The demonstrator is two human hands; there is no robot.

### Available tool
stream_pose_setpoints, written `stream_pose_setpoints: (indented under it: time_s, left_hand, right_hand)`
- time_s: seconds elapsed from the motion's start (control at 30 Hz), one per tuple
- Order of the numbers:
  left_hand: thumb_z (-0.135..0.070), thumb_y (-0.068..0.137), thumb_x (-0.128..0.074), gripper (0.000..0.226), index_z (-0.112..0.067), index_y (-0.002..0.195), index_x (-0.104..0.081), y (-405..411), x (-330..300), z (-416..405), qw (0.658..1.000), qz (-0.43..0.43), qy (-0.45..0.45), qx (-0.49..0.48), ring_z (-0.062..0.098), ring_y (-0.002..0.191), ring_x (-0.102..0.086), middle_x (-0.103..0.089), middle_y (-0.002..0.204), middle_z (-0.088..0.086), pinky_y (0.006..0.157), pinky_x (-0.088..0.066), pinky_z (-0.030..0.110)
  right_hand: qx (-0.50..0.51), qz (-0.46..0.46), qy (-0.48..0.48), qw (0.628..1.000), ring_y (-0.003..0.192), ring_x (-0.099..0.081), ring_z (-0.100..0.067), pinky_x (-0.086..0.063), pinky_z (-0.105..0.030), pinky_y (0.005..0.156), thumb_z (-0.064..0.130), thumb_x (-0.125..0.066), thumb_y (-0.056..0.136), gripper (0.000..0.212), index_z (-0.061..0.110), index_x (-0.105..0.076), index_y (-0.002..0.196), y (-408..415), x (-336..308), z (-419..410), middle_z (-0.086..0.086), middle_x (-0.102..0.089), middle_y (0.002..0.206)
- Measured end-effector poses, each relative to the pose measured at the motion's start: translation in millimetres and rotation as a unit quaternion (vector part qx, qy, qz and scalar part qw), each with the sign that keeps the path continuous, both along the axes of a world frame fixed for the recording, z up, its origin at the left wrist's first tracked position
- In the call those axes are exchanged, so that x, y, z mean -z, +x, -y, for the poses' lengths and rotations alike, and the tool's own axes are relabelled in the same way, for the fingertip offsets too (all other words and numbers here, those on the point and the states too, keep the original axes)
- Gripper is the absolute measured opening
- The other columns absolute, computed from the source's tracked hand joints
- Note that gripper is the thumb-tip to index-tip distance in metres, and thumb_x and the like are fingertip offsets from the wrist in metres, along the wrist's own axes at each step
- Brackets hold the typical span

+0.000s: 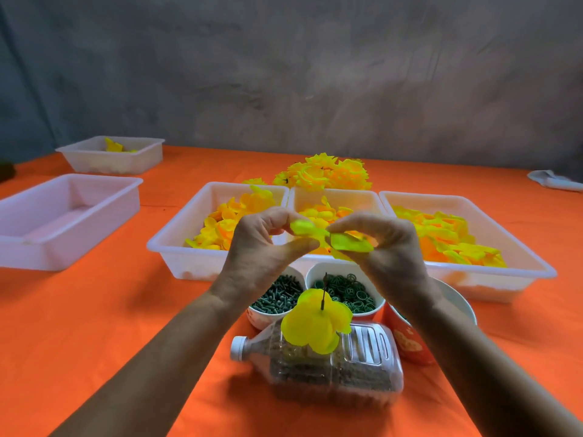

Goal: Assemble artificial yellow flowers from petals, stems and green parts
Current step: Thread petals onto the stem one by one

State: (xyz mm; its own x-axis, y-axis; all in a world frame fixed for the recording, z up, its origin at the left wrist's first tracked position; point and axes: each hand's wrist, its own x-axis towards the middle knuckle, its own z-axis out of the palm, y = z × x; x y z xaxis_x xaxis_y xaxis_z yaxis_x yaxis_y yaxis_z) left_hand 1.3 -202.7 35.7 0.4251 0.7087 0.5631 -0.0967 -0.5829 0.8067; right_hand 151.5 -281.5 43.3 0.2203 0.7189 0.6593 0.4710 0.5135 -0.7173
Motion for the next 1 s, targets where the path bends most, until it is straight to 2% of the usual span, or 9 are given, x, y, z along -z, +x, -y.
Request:
stream_pose_setpoints:
  time_s: [0.07,0.13,0.2,0.3,0.43,0.57,0.8,0.93,1.0]
  left_hand:
    - [-0.013,0.068,-0.082,0.018,-0.021,0.078,-0.070,-1.0,2.7,0.9,0.998,-0.007,0.056,-0.026,0.021,0.082,-0.064,-0.069,0.082,0.002,0.082,-0.051,0.038]
    - [-0.009,0.068,-0.082,0.019,-0.019,0.079,-0.069,-2.0,5.2,-0.1,0.993,-0.007,0.107,-0.040,0.016,0.082,-0.063,-0.067,0.083,-0.001,0.079,-0.049,0.028]
    - [-0.009,0.068,-0.081,0.018,-0.014,0.080,-0.069,-1.9,7.0,0.0,0.986,-0.011,0.155,-0.053,0.017,0.084,-0.064,-0.066,0.085,0.000,0.080,-0.048,0.027]
    - [-0.019,0.070,-0.077,0.015,-0.008,0.078,-0.070,-1.3,6.8,3.8,0.978,-0.015,0.196,-0.064,0.021,0.086,-0.065,-0.066,0.086,0.003,0.081,-0.050,0.031]
    - [-0.013,0.070,-0.077,0.013,-0.005,0.078,-0.070,-2.3,6.0,7.4,0.974,-0.021,0.218,-0.059,0.024,0.085,-0.064,-0.066,0.087,0.006,0.078,-0.051,0.035]
    - [-0.011,0.071,-0.075,0.008,-0.005,0.075,-0.071,-4.7,4.1,10.0,0.973,-0.026,0.223,-0.060,0.024,0.083,-0.064,-0.066,0.085,0.005,0.077,-0.050,0.032]
    - [-0.007,0.071,-0.076,0.007,-0.003,0.073,-0.072,-10.2,7.7,15.7,0.967,-0.044,0.245,-0.053,0.024,0.081,-0.062,-0.066,0.084,0.005,0.074,-0.048,0.033]
    - [-0.011,0.072,-0.074,0.010,-0.001,0.072,-0.072,-11.7,10.3,18.2,0.962,-0.050,0.264,-0.056,0.027,0.080,-0.062,-0.066,0.084,0.008,0.072,-0.048,0.034]
    - [-0.011,0.073,-0.073,0.010,-0.001,0.072,-0.072,-12.5,11.3,18.2,0.959,-0.052,0.273,-0.059,0.027,0.079,-0.062,-0.066,0.083,0.007,0.071,-0.048,0.034]
  right_hand:
    - [0.071,0.131,0.076,0.986,0.078,-0.063,-0.026,-0.050,-0.037,0.070,0.007,-0.076,0.069,0.014,0.013,-0.073,0.081,3.1,5.3,2.0,-0.003,-0.068,0.078]
    - [0.113,0.206,0.124,0.964,0.081,-0.062,-0.028,-0.050,-0.040,0.071,0.005,-0.077,0.067,0.011,0.008,-0.075,0.077,5.2,8.8,4.0,-0.004,-0.068,0.078]
    - [0.144,0.253,0.153,0.944,0.082,-0.062,-0.027,-0.049,-0.043,0.071,0.003,-0.080,0.065,0.011,0.006,-0.075,0.074,5.1,10.5,6.5,-0.005,-0.068,0.077]
    - [0.159,0.290,0.174,0.928,0.083,-0.062,-0.028,-0.047,-0.045,0.072,0.010,-0.079,0.068,0.008,0.006,-0.075,0.073,4.7,12.4,9.1,-0.005,-0.069,0.076]
    - [0.162,0.309,0.166,0.923,0.084,-0.063,-0.028,-0.045,-0.042,0.074,0.014,-0.077,0.071,0.009,0.007,-0.075,0.074,4.2,14.4,11.2,-0.004,-0.069,0.077]
    - [0.130,0.277,0.141,0.941,0.083,-0.062,-0.029,-0.048,-0.045,0.072,0.012,-0.077,0.070,0.009,0.006,-0.075,0.076,3.9,16.4,12.6,-0.004,-0.069,0.078]
    - [0.101,0.260,0.113,0.954,0.084,-0.061,-0.030,-0.048,-0.051,0.070,-0.009,-0.081,0.063,0.024,0.006,-0.075,0.081,6.3,23.2,19.0,-0.005,-0.069,0.079]
    - [0.089,0.259,0.116,0.955,0.086,-0.061,-0.030,-0.048,-0.050,0.070,0.013,-0.076,0.071,0.012,0.006,-0.075,0.081,5.4,24.7,23.6,-0.004,-0.069,0.080]
    - [0.092,0.256,0.114,0.956,0.086,-0.061,-0.031,-0.048,-0.050,0.069,0.016,-0.073,0.073,0.012,0.006,-0.075,0.080,4.1,24.8,24.1,-0.004,-0.069,0.080]
